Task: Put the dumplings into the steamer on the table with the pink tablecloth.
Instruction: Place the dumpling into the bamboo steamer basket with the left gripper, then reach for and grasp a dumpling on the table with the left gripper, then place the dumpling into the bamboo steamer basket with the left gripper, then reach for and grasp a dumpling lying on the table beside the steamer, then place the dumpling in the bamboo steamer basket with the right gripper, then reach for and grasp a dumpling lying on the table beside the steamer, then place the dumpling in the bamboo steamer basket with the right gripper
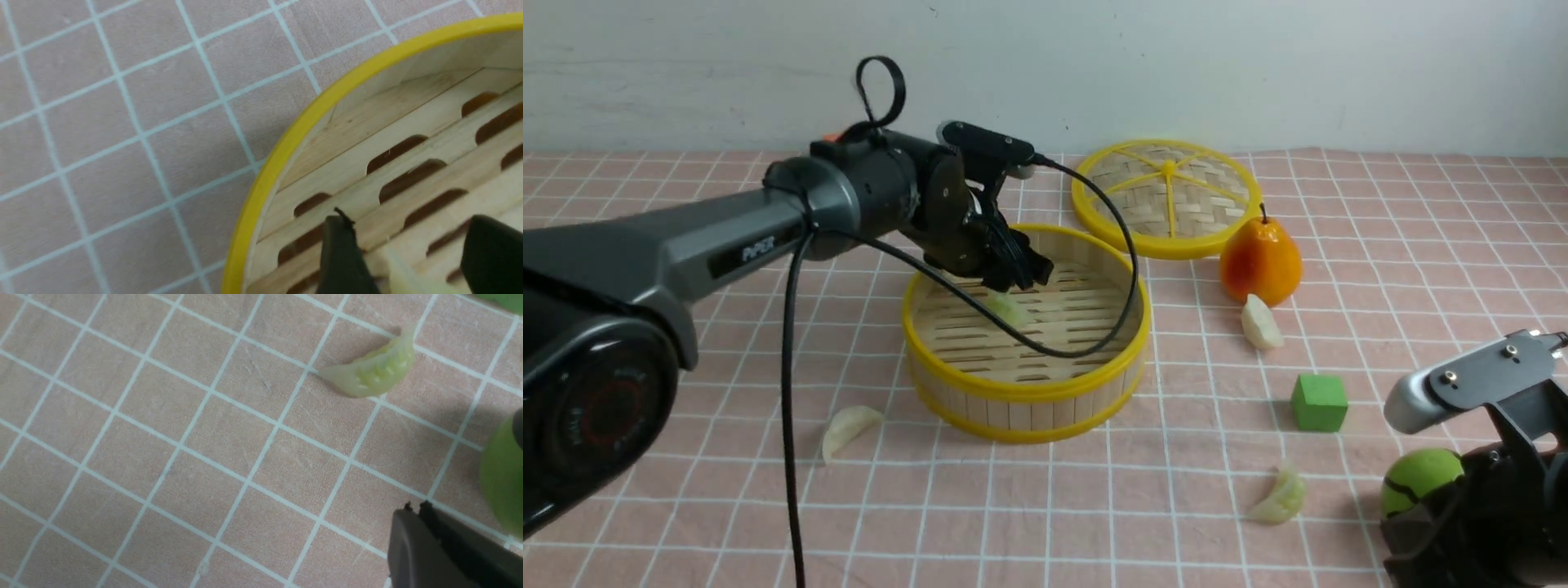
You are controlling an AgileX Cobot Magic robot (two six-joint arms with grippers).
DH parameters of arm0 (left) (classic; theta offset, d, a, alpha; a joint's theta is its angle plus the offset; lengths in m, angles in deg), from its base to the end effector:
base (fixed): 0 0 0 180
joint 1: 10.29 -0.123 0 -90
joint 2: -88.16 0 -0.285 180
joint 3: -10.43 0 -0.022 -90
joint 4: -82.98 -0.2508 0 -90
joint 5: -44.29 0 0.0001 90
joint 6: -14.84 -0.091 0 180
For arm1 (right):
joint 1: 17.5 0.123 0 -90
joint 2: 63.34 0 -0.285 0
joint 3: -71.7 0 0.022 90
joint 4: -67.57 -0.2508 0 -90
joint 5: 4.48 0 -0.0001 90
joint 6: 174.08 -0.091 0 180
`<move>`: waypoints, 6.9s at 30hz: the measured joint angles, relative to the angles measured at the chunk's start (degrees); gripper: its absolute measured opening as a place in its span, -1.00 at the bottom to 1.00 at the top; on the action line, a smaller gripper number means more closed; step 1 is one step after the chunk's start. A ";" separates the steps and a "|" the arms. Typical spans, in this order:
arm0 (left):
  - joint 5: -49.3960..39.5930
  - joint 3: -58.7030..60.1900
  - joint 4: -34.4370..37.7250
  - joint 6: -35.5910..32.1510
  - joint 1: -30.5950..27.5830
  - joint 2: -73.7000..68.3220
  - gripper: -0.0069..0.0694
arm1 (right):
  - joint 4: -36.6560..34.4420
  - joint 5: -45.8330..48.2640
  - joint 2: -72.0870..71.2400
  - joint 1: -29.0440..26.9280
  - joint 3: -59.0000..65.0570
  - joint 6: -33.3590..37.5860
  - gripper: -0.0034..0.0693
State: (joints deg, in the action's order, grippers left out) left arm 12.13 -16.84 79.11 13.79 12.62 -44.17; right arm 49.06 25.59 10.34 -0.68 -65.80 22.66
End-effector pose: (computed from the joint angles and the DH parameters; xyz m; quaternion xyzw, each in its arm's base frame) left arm 0.4633 -0.1922 0.2230 0.2128 0.9062 -0.0424 0.3630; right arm 0.1932 0.0736 0.2320 -0.1675 0.9360 0.1177 0.2864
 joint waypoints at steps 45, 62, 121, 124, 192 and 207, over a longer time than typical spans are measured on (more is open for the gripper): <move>-10.18 19.36 19.25 2.15 -5.27 20.72 -0.35 | -5.06 -0.98 0.00 0.05 0.00 0.00 -0.73; -0.69 19.10 11.12 6.27 3.54 9.46 0.03 | -5.13 -1.03 0.06 0.05 0.00 0.00 -0.71; -3.54 84.66 -22.93 35.52 3.60 114.08 -0.86 | 8.01 8.25 49.49 -2.44 -60.46 -4.52 -0.28; 1.52 86.77 -25.35 36.09 3.60 116.04 -0.86 | 2.93 5.31 46.87 1.44 -60.58 -2.85 -0.28; 4.85 87.28 -27.41 36.84 3.60 116.50 -0.86 | 9.53 10.42 39.40 2.95 -30.97 -21.99 -0.36; 4.85 87.28 -27.47 36.90 3.60 116.50 -0.86 | -6.03 12.70 44.91 8.96 -61.29 2.94 -0.36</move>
State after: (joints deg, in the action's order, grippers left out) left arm 16.98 70.44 51.63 50.70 16.23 72.33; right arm 43.03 38.29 55.25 8.28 -127.10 25.60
